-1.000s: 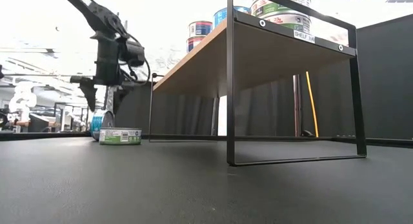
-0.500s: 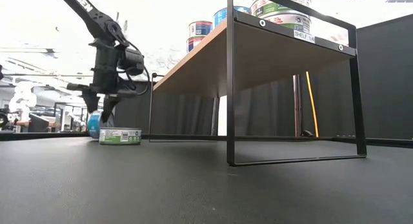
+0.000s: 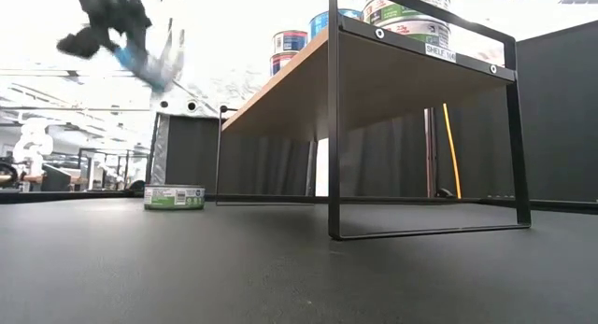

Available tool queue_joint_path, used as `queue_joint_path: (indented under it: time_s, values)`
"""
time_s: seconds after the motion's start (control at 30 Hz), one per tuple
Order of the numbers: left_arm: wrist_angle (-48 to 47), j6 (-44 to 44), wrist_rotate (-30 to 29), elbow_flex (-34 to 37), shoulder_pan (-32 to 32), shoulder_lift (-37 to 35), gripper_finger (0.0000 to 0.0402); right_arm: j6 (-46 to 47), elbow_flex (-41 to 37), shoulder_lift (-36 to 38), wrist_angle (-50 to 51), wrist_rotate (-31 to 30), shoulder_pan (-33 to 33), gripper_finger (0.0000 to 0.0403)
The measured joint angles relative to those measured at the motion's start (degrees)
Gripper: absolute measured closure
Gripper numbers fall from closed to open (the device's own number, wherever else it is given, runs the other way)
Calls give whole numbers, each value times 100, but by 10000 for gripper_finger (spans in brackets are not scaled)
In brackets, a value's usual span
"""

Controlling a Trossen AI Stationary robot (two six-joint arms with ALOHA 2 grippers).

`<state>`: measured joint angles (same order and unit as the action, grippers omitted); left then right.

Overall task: Stack canned seafood by type on shelf
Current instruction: Stack the yellow-blue tuna can on top of the stacked yellow-blue tuna can on the shelf

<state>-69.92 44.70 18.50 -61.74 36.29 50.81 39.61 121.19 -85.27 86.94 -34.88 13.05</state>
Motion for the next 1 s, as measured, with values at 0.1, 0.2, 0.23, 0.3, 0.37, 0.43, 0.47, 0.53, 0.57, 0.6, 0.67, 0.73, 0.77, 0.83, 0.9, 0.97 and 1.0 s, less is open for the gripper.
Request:
queue_joint_path:
  time_s: [0.1, 0.2, 0.23, 0.3, 0.37, 0.43, 0.47, 0.53, 0.57, 0.6, 0.67, 0.73, 0.77, 0.83, 0.9, 0.97, 1.0]
  values:
    - [1293, 1665, 181, -153, -480, -892, 261, -21, 0, -8, -10, -99, -96, 90]
    - [2699, 2883, -365, -159, -1036, -1381, 261, -198, 0, -12, -99, -106, -257, 90]
    - [3187, 3066, -588, -159, -1236, -1414, 261, -272, 0, -13, -151, -106, -308, 90]
    - [4125, 3179, -1056, -159, -1613, -1294, 261, -422, 0, -13, -281, -93, -434, 90]
    - [5085, 3120, -1335, -159, -2020, -940, 261, -556, 0, -13, -437, -39, -569, 90]
    - [6081, 2961, -1414, -164, -2444, -418, 261, -720, 0, -13, -610, 177, -707, 90]
    - [6470, 2858, -1438, -164, -2649, -118, 261, -766, 0, -13, -659, 277, -774, 90]
    - [6992, 2842, -1575, -202, -3039, 474, 261, -789, 0, -13, -650, 428, -883, 90]
    - [7038, 2847, -1686, -246, -3207, 766, 261, -786, 0, -8, -621, 490, -927, 90]
    - [7001, 2851, -1857, -277, -3365, 1036, 261, -766, 0, 25, -554, 527, -948, 90]
    - [7000, 3008, -2209, -328, -3642, 1485, 261, -704, 0, 91, -381, 534, -971, 90]
    - [7068, 3320, -2618, -342, -3858, 1805, 261, -628, 0, 233, -206, 532, -971, 90]
    - [7108, 3452, -2852, -345, -3950, 1958, 261, -594, 0, 301, -113, 524, -971, 90]
    - [7134, 3593, -3290, -351, -4083, 2204, 261, -576, 0, 442, 7, 512, -971, 90]
    - [7189, 3607, -3545, -351, -4132, 2423, 261, -588, 0, 565, 43, 489, -971, 90]
    - [7223, 3637, -3640, -351, -4135, 2584, 261, -640, 0, 659, 43, 428, -971, 90]
    - [7249, 3649, -3672, -351, -4133, 2676, 261, -680, 0, 728, 43, 365, -971, 90]
